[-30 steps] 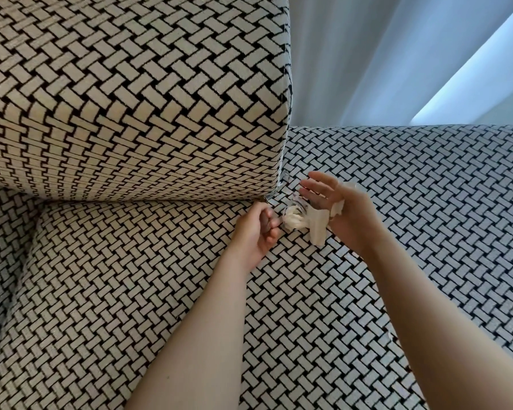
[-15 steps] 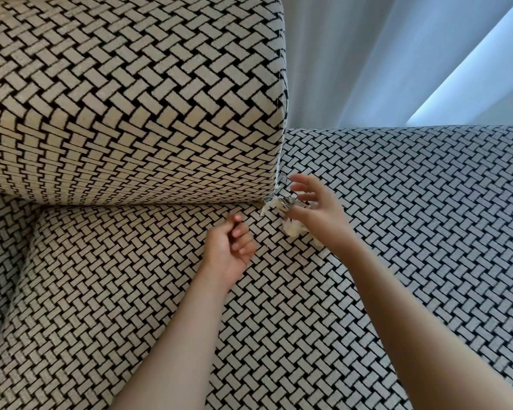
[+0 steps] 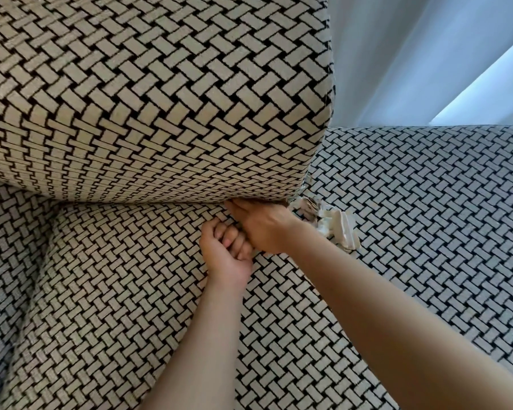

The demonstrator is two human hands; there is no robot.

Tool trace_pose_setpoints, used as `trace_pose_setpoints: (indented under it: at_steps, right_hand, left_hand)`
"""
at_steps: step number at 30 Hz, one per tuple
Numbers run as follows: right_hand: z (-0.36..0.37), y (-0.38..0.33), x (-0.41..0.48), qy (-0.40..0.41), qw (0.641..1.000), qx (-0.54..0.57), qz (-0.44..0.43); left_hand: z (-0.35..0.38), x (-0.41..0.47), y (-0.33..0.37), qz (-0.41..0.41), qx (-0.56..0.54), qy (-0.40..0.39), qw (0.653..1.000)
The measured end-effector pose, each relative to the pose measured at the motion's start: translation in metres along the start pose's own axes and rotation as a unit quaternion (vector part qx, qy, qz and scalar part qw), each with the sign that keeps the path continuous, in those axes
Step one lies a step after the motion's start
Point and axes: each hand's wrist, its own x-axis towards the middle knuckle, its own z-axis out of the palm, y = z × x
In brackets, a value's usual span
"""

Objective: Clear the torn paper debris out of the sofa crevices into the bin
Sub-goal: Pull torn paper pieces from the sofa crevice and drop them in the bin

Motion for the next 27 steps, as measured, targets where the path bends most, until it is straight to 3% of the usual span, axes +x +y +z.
trace_pose_setpoints:
  at_steps: [7, 11, 15, 19, 27]
  right_hand:
    - [-0.015, -0.007, 0.032, -0.043, 0.991, 0.097, 0.077]
    - [-0.011, -0.008, 0.042, -0.094, 0.961, 0.218, 0.143]
    - [-0.015, -0.008, 0.047, -0.116, 0.949, 0.248, 0.158]
    - [-0.016, -0.013, 0.043, -0.106, 0.961, 0.211, 0.146]
    - [-0.032, -0.001, 0.009, -0.115, 0.984, 0.036, 0.129]
  left_hand:
    - [-0.005, 0.004, 0.006, -0.025, -0.062, -0.011, 0.998]
    - [-0.008, 0.004, 0.008, -0.034, -0.102, -0.03, 0.994]
    - [-0.005, 0.005, 0.009, -0.034, -0.092, -0.029, 0.995]
    - [-0.004, 0.004, 0.009, -0.033, -0.093, -0.013, 0.995]
    - [0.001, 0.003, 0.009, -0.031, -0.057, 0.017, 0.998]
